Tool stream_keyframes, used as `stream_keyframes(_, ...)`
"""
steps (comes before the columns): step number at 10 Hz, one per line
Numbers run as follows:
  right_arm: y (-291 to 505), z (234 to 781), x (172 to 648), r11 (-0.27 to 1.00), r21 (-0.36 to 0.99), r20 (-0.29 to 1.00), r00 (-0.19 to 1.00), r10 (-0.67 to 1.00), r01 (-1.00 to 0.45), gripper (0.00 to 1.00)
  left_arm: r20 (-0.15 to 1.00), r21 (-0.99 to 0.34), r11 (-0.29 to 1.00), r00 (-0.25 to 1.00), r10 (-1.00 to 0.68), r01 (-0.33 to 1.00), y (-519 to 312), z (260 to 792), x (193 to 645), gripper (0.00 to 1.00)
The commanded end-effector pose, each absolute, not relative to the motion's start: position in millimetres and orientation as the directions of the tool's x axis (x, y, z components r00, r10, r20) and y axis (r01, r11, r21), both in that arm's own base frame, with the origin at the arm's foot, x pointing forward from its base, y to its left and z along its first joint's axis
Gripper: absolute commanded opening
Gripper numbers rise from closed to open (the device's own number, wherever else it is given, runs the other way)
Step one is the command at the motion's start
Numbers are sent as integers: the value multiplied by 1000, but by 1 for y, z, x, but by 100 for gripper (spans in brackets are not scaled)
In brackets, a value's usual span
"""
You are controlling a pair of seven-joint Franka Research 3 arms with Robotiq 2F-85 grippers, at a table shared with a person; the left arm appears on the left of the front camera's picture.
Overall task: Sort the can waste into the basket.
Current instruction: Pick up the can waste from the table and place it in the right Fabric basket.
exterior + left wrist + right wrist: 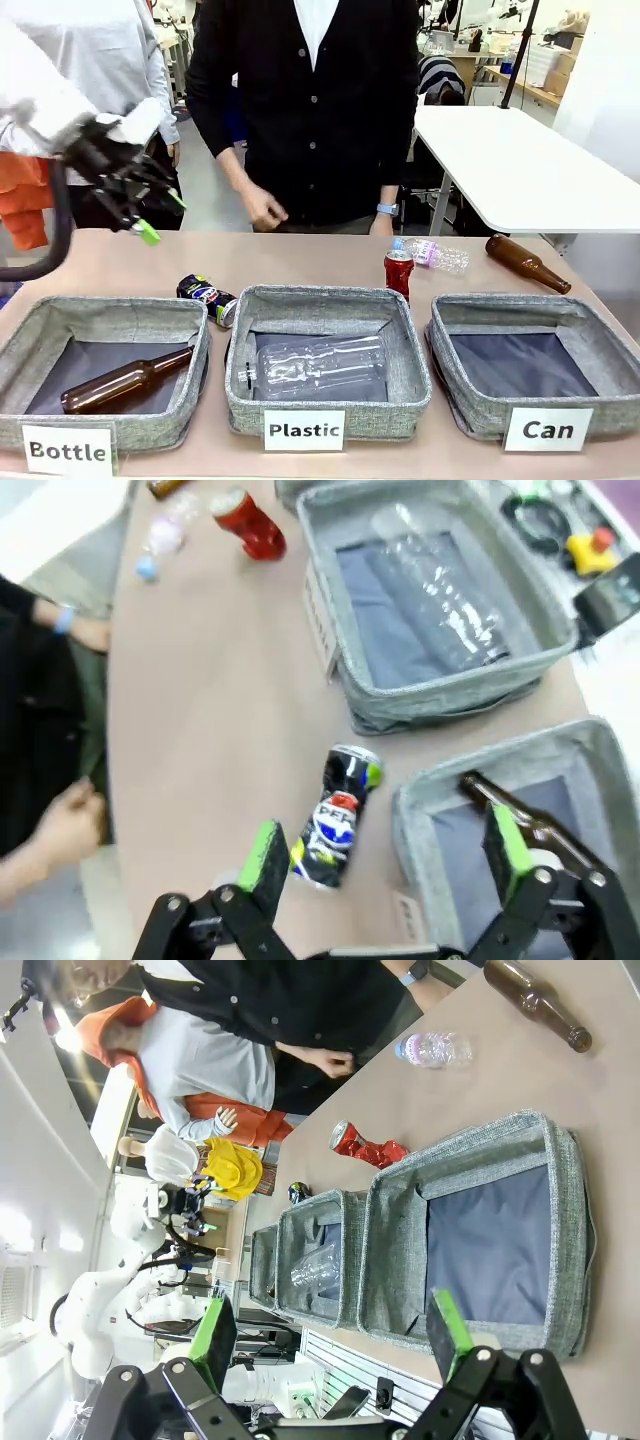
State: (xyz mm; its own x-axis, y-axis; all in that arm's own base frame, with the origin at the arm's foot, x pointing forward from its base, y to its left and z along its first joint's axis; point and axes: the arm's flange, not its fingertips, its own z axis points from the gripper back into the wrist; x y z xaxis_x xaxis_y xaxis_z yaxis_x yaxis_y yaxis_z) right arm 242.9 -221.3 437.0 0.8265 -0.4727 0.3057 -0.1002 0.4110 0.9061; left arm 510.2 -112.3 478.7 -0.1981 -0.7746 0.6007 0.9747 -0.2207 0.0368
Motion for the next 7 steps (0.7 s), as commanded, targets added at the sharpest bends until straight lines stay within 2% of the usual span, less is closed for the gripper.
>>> stream_keyframes(1,-222,437,245,404,905,333,812,-479,-133,100,475,17,-260,-237,-848,965,-135,463,544,100)
stream_keyframes(2,-222,437,245,404,905,333,812,-479,-133,100,415,42,-263,-256,-873,964,-151,448,553,100)
stream_keyframes(5,-222,437,245,404,905,333,812,-479,-133,100,376,163,-201,-250,-892,966,-172,404,564,100)
stream_keyframes(6,-222,437,245,404,905,333,812,-479,-133,100,350,163,-229,-273,-896,960,-177,394,562,100)
stream_keyframes(7,-222,437,245,404,905,333,812,-479,-133,100,242,172,-229,-267,-933,958,-181,380,559,100)
